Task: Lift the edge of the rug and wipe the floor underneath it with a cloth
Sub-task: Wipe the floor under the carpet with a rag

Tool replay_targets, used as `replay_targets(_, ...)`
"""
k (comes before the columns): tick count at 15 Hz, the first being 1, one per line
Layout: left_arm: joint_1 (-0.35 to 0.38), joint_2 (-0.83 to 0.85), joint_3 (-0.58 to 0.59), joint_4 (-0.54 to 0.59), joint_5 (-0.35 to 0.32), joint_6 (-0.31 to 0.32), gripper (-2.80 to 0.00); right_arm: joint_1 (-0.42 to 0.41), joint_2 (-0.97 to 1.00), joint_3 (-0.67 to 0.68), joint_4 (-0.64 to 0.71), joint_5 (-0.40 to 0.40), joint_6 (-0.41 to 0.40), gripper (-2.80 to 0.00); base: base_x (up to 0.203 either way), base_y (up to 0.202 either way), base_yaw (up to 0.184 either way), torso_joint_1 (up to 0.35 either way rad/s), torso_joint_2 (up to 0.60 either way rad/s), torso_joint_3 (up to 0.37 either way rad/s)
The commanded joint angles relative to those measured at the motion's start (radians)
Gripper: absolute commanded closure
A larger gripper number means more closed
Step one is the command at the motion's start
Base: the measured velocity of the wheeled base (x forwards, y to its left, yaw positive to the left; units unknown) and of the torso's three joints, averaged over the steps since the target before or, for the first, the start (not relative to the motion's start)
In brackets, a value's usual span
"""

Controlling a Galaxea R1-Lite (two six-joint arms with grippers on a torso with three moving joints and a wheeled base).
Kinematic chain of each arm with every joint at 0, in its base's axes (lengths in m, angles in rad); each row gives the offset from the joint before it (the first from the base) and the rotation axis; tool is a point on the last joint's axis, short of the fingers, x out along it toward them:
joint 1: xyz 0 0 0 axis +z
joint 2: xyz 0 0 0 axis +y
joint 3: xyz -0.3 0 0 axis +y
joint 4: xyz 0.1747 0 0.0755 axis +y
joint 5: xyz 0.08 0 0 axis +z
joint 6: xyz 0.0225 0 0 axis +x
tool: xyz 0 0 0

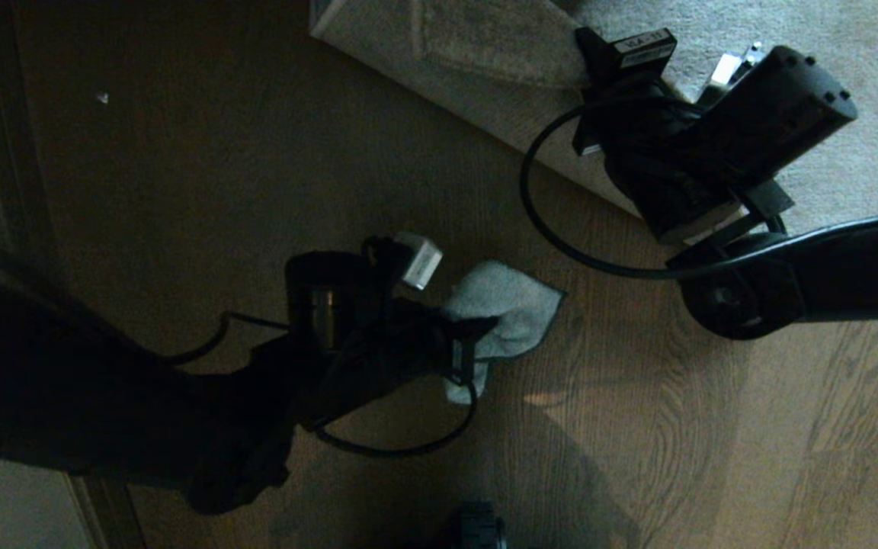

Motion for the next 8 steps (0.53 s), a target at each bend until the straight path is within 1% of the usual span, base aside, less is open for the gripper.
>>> replay_targets(1, -0.021, 0.127, -0.117, -0.032, 0.034, -0.004, 0.0, -0.004, 0.002, 0.0, -0.007, -0.006, 0.006, 0.0, 0.0, 0.0, 0.0, 0.0, 0.0, 0.0)
replay_targets(5, -0.033, 0.23, -0.295, -0.044, 0.128, -0.004, 0.0, -0.011, 0.006, 0.0, -0.008, -0.008, 0.006, 0.0, 0.0, 0.0, 0.0, 0.0, 0.0, 0.0)
replay_targets(6, -0.032, 0.251, -0.326, -0.052, 0.151, -0.004, 0.0, -0.013, 0.006, 0.0, -0.008, -0.009, 0.006, 0.0, 0.0, 0.0, 0.0, 0.0, 0.0, 0.0)
replay_targets(8, -0.026, 0.268, -0.343, -0.076, 0.16, 0.005, 0.0, -0.013, 0.006, 0.0, -0.008, -0.014, 0.006, 0.0, 0.0, 0.0, 0.0, 0.0, 0.0, 0.0)
